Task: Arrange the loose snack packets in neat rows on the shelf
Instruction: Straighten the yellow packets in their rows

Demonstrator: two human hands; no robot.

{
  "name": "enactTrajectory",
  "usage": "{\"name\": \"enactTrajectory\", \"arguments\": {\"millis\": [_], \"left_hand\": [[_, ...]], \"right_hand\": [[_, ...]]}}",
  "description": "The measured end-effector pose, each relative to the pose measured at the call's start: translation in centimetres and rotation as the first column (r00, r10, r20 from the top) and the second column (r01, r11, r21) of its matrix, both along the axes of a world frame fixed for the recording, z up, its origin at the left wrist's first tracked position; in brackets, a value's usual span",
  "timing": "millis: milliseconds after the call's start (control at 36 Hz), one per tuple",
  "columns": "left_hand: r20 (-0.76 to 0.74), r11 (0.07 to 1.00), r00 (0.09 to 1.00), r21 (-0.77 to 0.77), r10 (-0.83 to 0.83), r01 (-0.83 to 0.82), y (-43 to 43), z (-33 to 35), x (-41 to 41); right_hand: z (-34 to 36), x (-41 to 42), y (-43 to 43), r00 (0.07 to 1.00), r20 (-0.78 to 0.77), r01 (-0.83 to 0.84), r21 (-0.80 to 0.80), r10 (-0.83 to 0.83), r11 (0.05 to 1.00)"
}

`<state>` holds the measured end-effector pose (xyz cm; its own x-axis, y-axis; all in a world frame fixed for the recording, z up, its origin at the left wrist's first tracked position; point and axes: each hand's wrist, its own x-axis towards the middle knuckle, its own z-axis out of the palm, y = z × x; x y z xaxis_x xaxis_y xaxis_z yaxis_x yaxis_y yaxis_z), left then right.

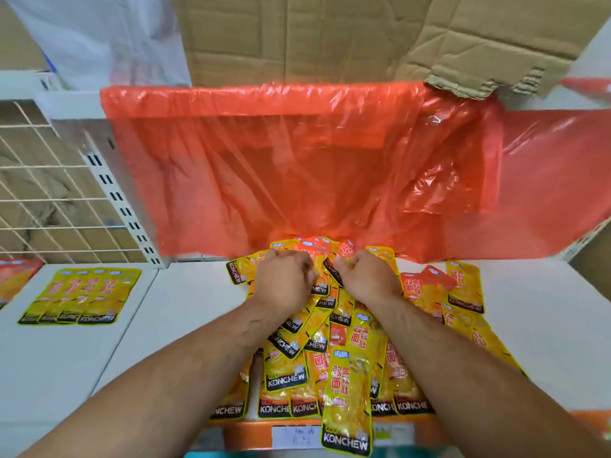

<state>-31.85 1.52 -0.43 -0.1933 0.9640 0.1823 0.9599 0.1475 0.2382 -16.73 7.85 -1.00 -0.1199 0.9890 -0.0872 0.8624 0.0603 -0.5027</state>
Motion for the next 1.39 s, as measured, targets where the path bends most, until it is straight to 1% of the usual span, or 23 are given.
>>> {"name": "enactTrajectory", "arguments": {"millis": [83, 222, 306, 389, 444, 528, 611, 694, 750, 833, 944, 1028, 1139, 1194, 1278, 1333, 1389], "left_hand": [[0.047, 0.996, 0.995, -0.02, 0.085, -0.084, 0.0, 0.1, 0.4], [0.152, 0.997, 0.987, 0.041, 0.053, -0.06, 0.1, 0.3, 1.2], [0.2, 0.996, 0.978, 0.036, 0.068, -0.077, 0.3, 0.2, 1.7], [0.288, 0.996, 0.954, 0.015, 0.085, -0.093, 0.6, 0.3, 2.3], [0.335, 0.995, 0.937, 0.001, 0.095, -0.102, 0.7, 0.3, 2.7], [0.389, 0.993, 0.914, -0.022, 0.117, -0.117, 0.7, 0.5, 3.2], [0.443, 0.989, 0.884, -0.059, 0.149, -0.137, 0.7, 0.6, 3.4], [0.471, 0.983, 0.863, -0.067, 0.184, -0.173, 0.7, 0.7, 3.5], [0.465, 0.978, 0.862, -0.061, 0.203, -0.197, 0.7, 0.7, 3.6], [0.49, 0.969, 0.838, -0.062, 0.24, -0.241, 0.2, 1.2, 3.7], [0.596, 0.938, 0.74, -0.069, 0.313, -0.341, -0.7, 1.3, 2.9], [0.691, 0.924, 0.652, -0.063, 0.313, -0.377, -1.5, 1.6, 1.9], [0.798, 0.906, 0.527, -0.058, 0.294, -0.419, -2.9, 2.2, 0.6], [0.837, 0.895, 0.465, -0.064, 0.289, -0.441, -3.7, 2.5, -0.3], [0.87, 0.882, 0.4, -0.077, 0.287, -0.466, -5.1, 2.9, -1.9], [0.892, 0.875, 0.355, -0.086, 0.281, -0.477, -6.4, 3.1, -2.9], [0.908, 0.863, 0.313, -0.093, 0.278, -0.496, -7.7, 3.0, -4.3]], "right_hand": [[-0.1, -0.1, 0.3, 1.0, 0.006, 0.004, -0.025, -0.004, 1.0], [-0.7, 0.4, 0.8, 0.994, -0.101, 0.029, -0.072, -0.037, 0.997], [-0.6, 0.8, 0.8, 0.984, -0.163, 0.054, -0.115, -0.073, 0.992], [-0.9, 1.3, 1.1, 0.961, -0.243, 0.088, -0.17, -0.129, 0.981], [-0.9, 1.9, 1.2, 0.952, -0.265, 0.098, -0.201, -0.151, 0.975], [-0.6, 3.0, 1.3, 0.965, -0.222, 0.084, -0.234, -0.138, 0.969], [-0.4, 3.9, 1.3, 0.975, -0.177, 0.093, -0.215, -0.132, 0.972], [0.0, 4.5, 0.9, 0.976, -0.183, 0.102, -0.088, -0.117, 0.991], [0.3, 4.6, 0.5, 0.962, -0.254, 0.092, -0.06, -0.105, 0.994], [0.8, 4.3, 0.0, 0.897, -0.426, 0.094, -0.075, -0.117, 0.993], [1.9, 4.0, -1.1, 0.797, -0.578, 0.095, -0.167, -0.175, 0.981], [2.5, 3.6, -1.9, 0.763, -0.623, 0.095, -0.153, -0.171, 0.984], [3.1, 2.3, -2.8, 0.751, -0.64, 0.089, -0.146, -0.163, 0.985], [3.3, 1.5, -3.4, 0.759, -0.634, 0.108, -0.103, -0.149, 0.989], [3.8, -0.2, -4.4, 0.765, -0.631, 0.124, -0.046, -0.125, 0.991], [4.2, -1.6, -5.3, 0.764, -0.638, 0.077, -0.052, -0.092, 0.996], [4.6, -3.1, -6.5, 0.767, -0.64, -0.007, -0.084, -0.049, 0.996]]}}
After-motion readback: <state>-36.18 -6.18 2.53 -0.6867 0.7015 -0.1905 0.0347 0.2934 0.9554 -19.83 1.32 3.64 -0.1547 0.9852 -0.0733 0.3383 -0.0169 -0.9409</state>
